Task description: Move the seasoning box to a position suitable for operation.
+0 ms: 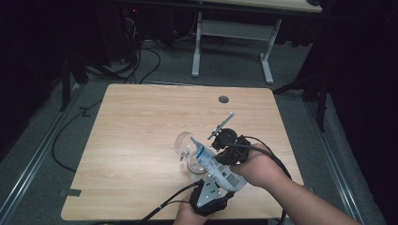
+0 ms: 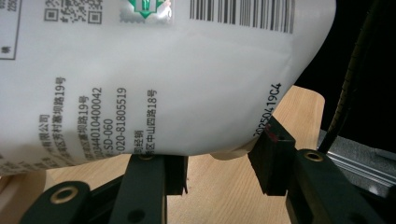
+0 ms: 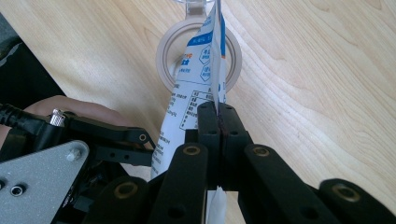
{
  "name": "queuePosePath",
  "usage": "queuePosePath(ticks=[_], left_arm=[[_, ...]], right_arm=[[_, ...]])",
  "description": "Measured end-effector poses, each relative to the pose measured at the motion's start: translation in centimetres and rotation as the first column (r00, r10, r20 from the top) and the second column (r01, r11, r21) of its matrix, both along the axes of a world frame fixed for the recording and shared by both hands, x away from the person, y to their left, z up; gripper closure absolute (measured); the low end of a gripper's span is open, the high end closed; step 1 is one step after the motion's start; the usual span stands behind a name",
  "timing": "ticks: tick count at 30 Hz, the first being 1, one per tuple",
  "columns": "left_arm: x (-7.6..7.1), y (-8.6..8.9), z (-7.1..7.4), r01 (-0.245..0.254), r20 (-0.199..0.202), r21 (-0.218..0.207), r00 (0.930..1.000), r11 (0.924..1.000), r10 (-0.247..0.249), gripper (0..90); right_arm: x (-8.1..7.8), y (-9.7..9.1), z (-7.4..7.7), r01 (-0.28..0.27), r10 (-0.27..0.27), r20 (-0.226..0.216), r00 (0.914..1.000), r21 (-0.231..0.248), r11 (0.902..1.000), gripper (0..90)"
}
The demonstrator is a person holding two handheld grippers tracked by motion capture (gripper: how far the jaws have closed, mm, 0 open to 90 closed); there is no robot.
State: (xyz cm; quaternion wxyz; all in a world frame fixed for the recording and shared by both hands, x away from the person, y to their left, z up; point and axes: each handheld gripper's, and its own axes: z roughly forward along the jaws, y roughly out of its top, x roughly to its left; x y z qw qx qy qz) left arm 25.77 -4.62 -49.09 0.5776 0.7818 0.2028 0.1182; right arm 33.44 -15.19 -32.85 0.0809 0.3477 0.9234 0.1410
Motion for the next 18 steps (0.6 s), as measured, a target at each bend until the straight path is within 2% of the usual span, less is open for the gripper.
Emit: queuePosePath(ticks=[18], left_arm=[[0.00, 0.09, 0.22, 0.006, -0.003, -0.010, 1.0000, 0.9999, -0.006, 61.3]], right_arm=[[0.01, 0.04, 0.24, -0.009, 0.009, 0.000, 1.0000, 0.009, 0.9999, 90.0]])
